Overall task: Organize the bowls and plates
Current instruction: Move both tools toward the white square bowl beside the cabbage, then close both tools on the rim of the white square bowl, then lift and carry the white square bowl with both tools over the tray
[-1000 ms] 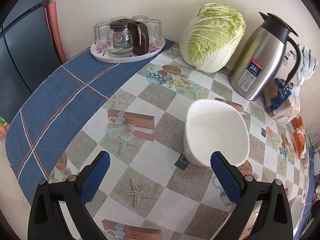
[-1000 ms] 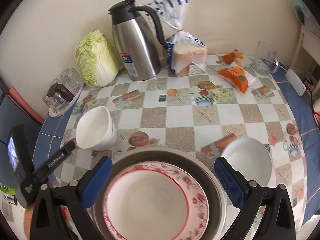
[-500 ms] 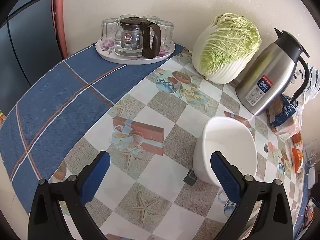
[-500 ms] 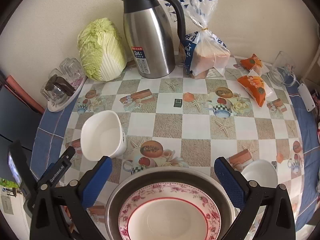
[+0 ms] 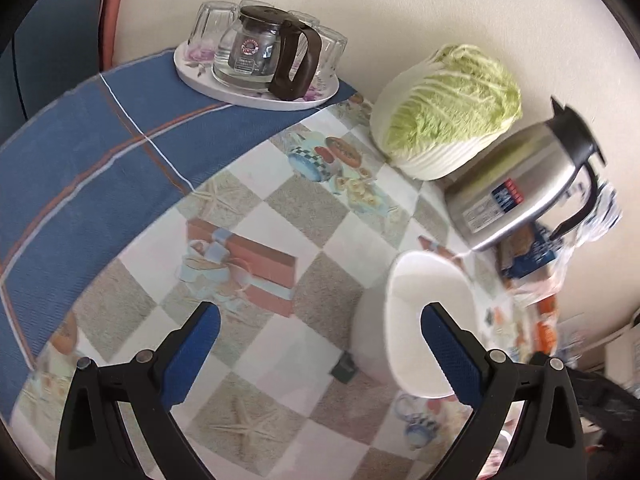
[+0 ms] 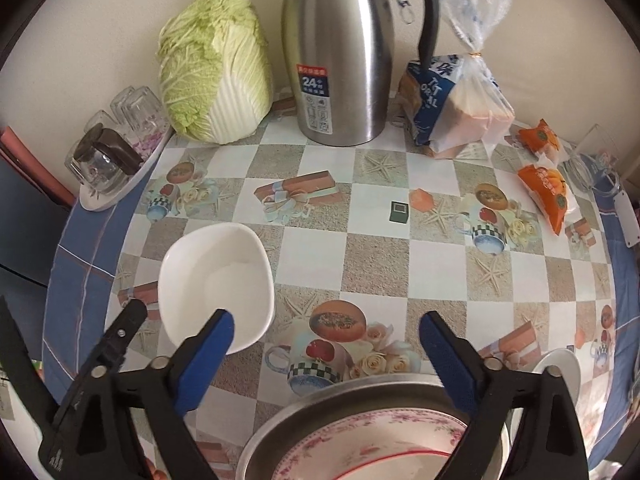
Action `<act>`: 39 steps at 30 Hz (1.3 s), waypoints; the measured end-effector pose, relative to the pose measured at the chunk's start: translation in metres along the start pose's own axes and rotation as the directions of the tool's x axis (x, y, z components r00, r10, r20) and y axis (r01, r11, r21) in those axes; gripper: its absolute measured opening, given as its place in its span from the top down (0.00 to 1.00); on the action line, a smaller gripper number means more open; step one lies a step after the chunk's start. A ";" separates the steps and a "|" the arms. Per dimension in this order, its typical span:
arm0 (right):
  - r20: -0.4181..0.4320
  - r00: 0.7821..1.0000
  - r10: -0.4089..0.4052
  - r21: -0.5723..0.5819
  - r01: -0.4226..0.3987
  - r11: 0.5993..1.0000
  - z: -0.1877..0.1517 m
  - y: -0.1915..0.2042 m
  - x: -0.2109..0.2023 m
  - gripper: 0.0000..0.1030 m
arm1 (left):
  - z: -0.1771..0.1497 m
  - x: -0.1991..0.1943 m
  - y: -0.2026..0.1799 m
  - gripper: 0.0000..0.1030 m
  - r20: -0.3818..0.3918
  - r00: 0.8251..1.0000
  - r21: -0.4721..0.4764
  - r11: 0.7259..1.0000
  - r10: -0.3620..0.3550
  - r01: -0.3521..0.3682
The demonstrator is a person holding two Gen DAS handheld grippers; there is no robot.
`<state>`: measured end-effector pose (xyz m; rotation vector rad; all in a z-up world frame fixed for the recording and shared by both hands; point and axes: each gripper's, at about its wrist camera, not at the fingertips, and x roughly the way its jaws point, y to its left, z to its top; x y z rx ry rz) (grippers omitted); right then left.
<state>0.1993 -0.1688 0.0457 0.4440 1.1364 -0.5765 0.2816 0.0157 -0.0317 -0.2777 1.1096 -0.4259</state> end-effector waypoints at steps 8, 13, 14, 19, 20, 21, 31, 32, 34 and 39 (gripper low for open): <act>-0.043 0.999 0.024 -0.019 -0.025 0.999 -0.002 0.022 0.028 0.30 | -0.004 0.011 -0.008 0.20 -0.032 0.999 0.014 0.999 -0.034 0.034; -0.065 0.997 0.036 -0.020 -0.037 0.999 -0.002 0.025 0.042 0.37 | -0.009 0.022 -0.009 0.29 -0.065 0.997 0.020 0.999 -0.033 0.035; -0.062 0.997 0.035 -0.030 -0.037 0.999 -0.001 0.026 0.043 0.41 | -0.010 0.024 -0.009 0.29 -0.068 0.997 0.018 0.999 -0.035 0.037; -0.044 0.997 0.058 -0.038 -0.060 0.998 0.004 0.027 0.049 0.61 | -0.012 0.029 -0.006 0.30 -0.078 0.995 0.003 0.998 -0.062 0.062; -0.043 0.997 0.068 -0.038 -0.070 0.997 0.004 0.027 0.050 0.64 | -0.013 0.030 -0.006 0.30 -0.080 0.995 0.004 0.998 -0.062 0.063; -0.041 0.997 0.072 -0.040 -0.074 0.996 0.004 0.028 0.051 0.67 | -0.013 0.031 -0.007 0.30 -0.080 0.995 0.009 0.998 -0.058 0.059; -0.065 0.994 0.091 -0.036 -0.094 0.995 0.002 0.031 0.063 0.77 | -0.017 0.037 -0.013 0.59 -0.093 0.992 0.023 0.996 -0.087 0.090; -0.071 0.993 0.092 -0.036 -0.095 0.995 0.001 0.031 0.066 0.78 | -0.018 0.039 -0.013 0.64 -0.099 0.991 0.023 0.996 -0.088 0.091; -0.089 0.992 0.086 -0.038 -0.090 0.995 0.000 0.032 0.070 0.85 | -0.019 0.040 -0.013 0.68 -0.106 0.988 0.016 0.993 -0.112 0.114; -0.106 0.991 0.082 -0.044 -0.088 0.995 0.000 0.035 0.074 0.89 | -0.020 0.039 -0.019 0.79 -0.112 0.985 0.039 0.990 -0.130 0.135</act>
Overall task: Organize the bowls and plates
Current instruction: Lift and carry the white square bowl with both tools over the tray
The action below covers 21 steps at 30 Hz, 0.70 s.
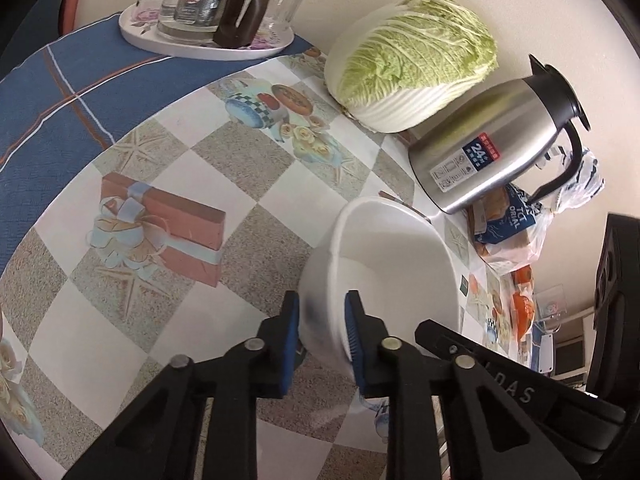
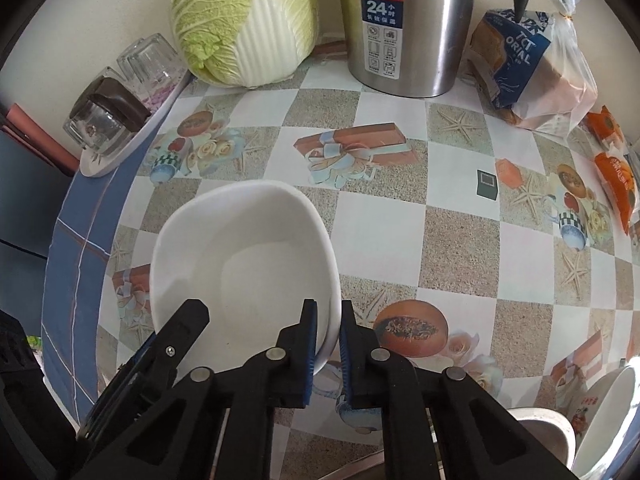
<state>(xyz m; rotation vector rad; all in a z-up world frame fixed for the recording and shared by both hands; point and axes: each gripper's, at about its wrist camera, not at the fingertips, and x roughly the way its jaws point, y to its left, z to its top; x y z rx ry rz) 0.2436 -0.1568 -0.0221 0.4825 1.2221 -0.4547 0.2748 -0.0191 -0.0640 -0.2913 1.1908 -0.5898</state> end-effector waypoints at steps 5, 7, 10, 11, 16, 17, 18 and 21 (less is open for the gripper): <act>0.002 1.000 -0.018 -0.012 0.018 1.000 -0.002 0.002 -0.002 0.89 | 0.000 -0.001 0.000 0.81 -0.010 1.000 0.006 1.000 0.007 -0.007; -0.003 1.000 -0.008 -0.007 0.008 1.000 -0.004 0.002 -0.004 0.88 | 0.001 -0.004 0.000 0.82 -0.010 1.000 0.010 1.000 0.012 -0.011; 0.008 1.000 -0.003 -0.011 0.003 1.000 -0.007 0.004 -0.011 0.88 | 0.001 -0.012 -0.006 0.83 -0.004 0.999 0.042 0.998 0.038 -0.038; 0.013 1.000 -0.006 -0.013 0.006 1.000 -0.008 0.005 -0.014 0.88 | 0.000 -0.014 -0.008 0.83 -0.001 0.999 0.050 0.998 0.045 -0.045; 0.045 0.999 -0.005 -0.024 0.006 1.000 -0.014 0.009 -0.036 0.88 | 0.001 -0.035 -0.022 0.84 0.029 0.997 0.101 0.992 0.075 -0.077; 0.050 0.999 0.003 -0.021 -0.002 1.000 -0.015 0.008 -0.041 0.88 | 0.001 -0.040 -0.026 0.84 0.038 0.996 0.113 0.990 0.078 -0.081; 0.056 0.998 0.010 -0.019 -0.009 1.000 -0.017 0.007 -0.046 0.88 | 0.000 -0.045 -0.030 0.84 0.046 0.996 0.127 0.988 0.079 -0.084; 0.075 0.997 0.020 -0.021 -0.018 1.000 -0.021 0.005 -0.059 0.88 | -0.004 -0.054 -0.037 0.84 0.048 0.995 0.153 0.984 0.090 -0.096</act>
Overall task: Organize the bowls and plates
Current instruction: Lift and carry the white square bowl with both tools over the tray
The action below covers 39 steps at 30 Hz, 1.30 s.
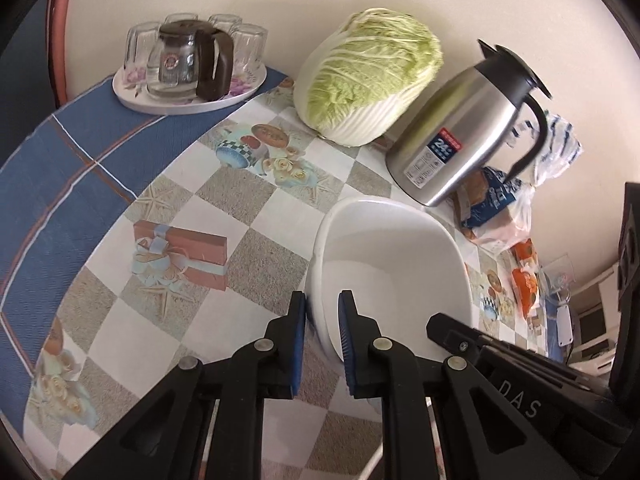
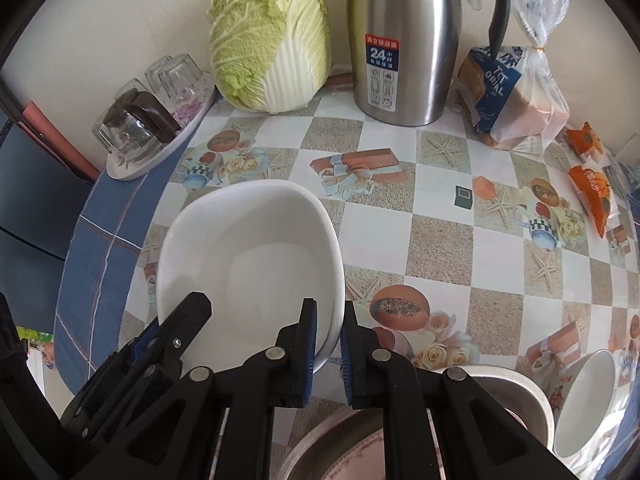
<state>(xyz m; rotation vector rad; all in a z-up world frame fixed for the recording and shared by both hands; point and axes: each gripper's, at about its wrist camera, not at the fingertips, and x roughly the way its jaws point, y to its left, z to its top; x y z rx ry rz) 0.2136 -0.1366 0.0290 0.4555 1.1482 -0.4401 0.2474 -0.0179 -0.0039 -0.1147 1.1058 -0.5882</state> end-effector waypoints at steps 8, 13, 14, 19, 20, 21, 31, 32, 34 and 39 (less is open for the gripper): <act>0.016 0.999 0.033 0.031 -0.033 0.999 -0.019 -0.012 -0.026 0.88 | -0.012 -0.025 -0.017 0.84 0.006 1.000 0.027 1.000 0.007 -0.007; 0.038 0.999 0.031 0.029 -0.032 0.999 -0.032 -0.022 -0.047 0.88 | -0.020 -0.036 -0.027 0.84 0.010 1.000 0.029 0.999 -0.014 0.014; 0.040 0.999 0.031 0.028 -0.032 0.999 -0.035 -0.023 -0.050 0.88 | -0.021 -0.039 -0.030 0.84 0.014 1.000 0.040 0.999 -0.018 0.017; 0.060 0.997 0.051 0.045 -0.054 0.998 -0.048 -0.037 -0.062 0.87 | -0.027 -0.048 -0.046 0.84 0.026 1.000 0.094 0.996 -0.009 0.006; 0.064 0.997 0.053 0.053 -0.057 0.997 -0.050 -0.040 -0.065 0.87 | -0.029 -0.050 -0.049 0.84 0.027 1.000 0.105 0.994 -0.010 0.008; 0.069 0.996 0.055 0.058 -0.059 0.997 -0.052 -0.043 -0.067 0.87 | -0.030 -0.052 -0.051 0.84 0.026 0.999 0.110 0.994 -0.019 0.016; 0.144 0.986 0.086 0.117 -0.103 0.988 -0.091 -0.068 -0.092 0.87 | -0.055 -0.075 -0.071 0.84 0.036 0.998 0.177 0.983 -0.060 0.052; 0.157 0.984 0.080 0.118 -0.099 0.988 -0.096 -0.069 -0.095 0.87 | -0.056 -0.077 -0.073 0.84 0.037 0.997 0.184 0.982 -0.061 0.053; 0.170 0.982 0.077 0.132 -0.100 0.986 -0.104 -0.071 -0.100 0.87 | -0.060 -0.083 -0.077 0.84 0.048 0.997 0.198 0.979 -0.059 0.048; 0.222 0.971 0.089 0.149 -0.124 0.981 -0.118 -0.077 -0.112 0.87 | -0.068 -0.096 -0.083 0.84 0.073 0.995 0.226 0.973 -0.061 0.043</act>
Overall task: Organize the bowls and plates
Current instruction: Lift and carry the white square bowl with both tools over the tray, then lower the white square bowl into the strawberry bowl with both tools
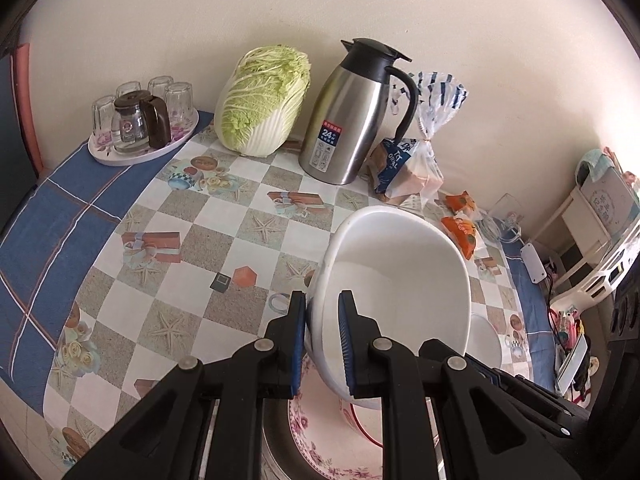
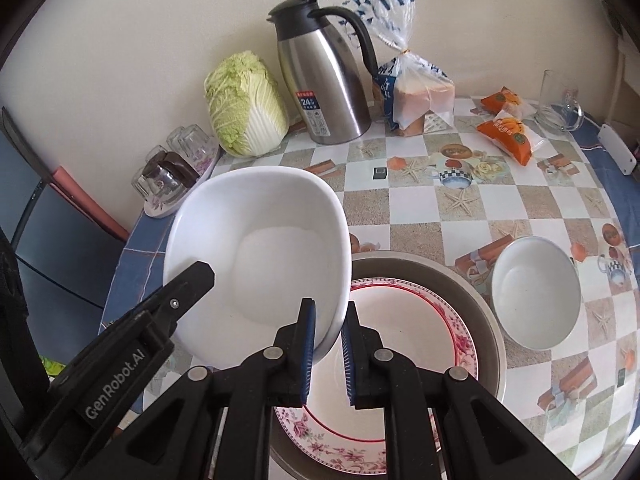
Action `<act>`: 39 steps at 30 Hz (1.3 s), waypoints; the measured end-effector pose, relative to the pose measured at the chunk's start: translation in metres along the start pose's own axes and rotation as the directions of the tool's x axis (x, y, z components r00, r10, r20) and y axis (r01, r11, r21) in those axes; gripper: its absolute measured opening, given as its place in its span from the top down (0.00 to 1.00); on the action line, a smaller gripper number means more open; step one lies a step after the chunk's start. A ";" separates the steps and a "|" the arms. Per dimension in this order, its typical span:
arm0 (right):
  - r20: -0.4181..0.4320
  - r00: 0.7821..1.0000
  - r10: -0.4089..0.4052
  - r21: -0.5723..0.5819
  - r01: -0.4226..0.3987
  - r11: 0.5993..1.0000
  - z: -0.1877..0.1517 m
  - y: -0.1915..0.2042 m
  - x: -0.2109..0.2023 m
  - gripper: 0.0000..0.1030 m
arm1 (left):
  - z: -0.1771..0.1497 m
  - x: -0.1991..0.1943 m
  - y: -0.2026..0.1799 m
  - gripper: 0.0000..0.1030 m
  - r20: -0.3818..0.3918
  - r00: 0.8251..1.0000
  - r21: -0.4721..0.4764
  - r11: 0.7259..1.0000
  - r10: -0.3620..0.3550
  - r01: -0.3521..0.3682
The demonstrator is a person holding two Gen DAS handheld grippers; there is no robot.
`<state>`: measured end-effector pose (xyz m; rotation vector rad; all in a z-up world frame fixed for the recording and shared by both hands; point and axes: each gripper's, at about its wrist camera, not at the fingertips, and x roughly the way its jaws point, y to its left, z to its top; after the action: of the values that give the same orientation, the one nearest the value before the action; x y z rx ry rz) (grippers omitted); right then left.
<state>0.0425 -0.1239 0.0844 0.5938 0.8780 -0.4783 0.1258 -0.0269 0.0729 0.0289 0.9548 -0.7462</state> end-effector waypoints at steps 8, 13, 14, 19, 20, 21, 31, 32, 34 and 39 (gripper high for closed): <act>0.068 0.997 0.044 0.043 -0.047 0.998 -0.019 -0.015 -0.021 0.86 | -0.008 -0.014 -0.018 0.84 0.029 1.000 0.046 0.999 -0.012 0.011; 0.096 0.995 0.039 0.041 -0.044 0.998 -0.025 -0.026 -0.032 0.85 | -0.010 -0.016 -0.033 0.84 0.030 0.999 0.072 0.997 -0.019 0.017; 0.100 0.994 0.043 0.045 -0.048 0.998 -0.025 -0.029 -0.034 0.85 | -0.011 -0.016 -0.036 0.84 0.029 0.999 0.077 0.997 -0.023 0.021; 0.107 0.993 0.046 0.064 -0.053 0.997 -0.029 -0.044 -0.040 0.85 | -0.016 -0.015 -0.050 0.84 0.020 1.000 0.099 0.995 -0.014 0.012; 0.105 0.993 0.050 0.068 -0.057 0.996 -0.030 -0.047 -0.041 0.85 | -0.017 -0.015 -0.052 0.84 0.019 1.000 0.103 0.995 -0.010 0.008; 0.103 0.993 0.056 0.076 -0.064 0.995 -0.030 -0.050 -0.042 0.85 | -0.019 -0.014 -0.055 0.84 0.016 1.000 0.107 0.994 -0.007 0.005; 0.080 0.994 0.070 0.115 -0.079 0.990 -0.034 -0.073 -0.045 0.84 | -0.030 -0.005 -0.072 0.84 -0.032 0.999 0.135 0.990 0.032 -0.028; 0.075 0.995 0.071 0.116 -0.080 0.990 -0.035 -0.074 -0.044 0.84 | -0.032 -0.004 -0.072 0.84 -0.042 0.998 0.135 0.990 0.040 -0.034; 0.059 0.995 0.077 0.119 -0.083 0.989 -0.036 -0.075 -0.042 0.83 | -0.036 0.001 -0.071 0.84 -0.060 0.997 0.136 0.990 0.056 -0.047; 0.015 0.998 0.069 0.116 -0.070 0.991 -0.039 -0.074 -0.032 0.83 | -0.043 0.011 -0.064 0.84 -0.112 0.991 0.120 0.991 0.072 -0.059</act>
<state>-0.0429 -0.1483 0.0705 0.7256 0.8199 -0.4714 0.0605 -0.0667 0.0582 0.2065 1.0151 -0.7447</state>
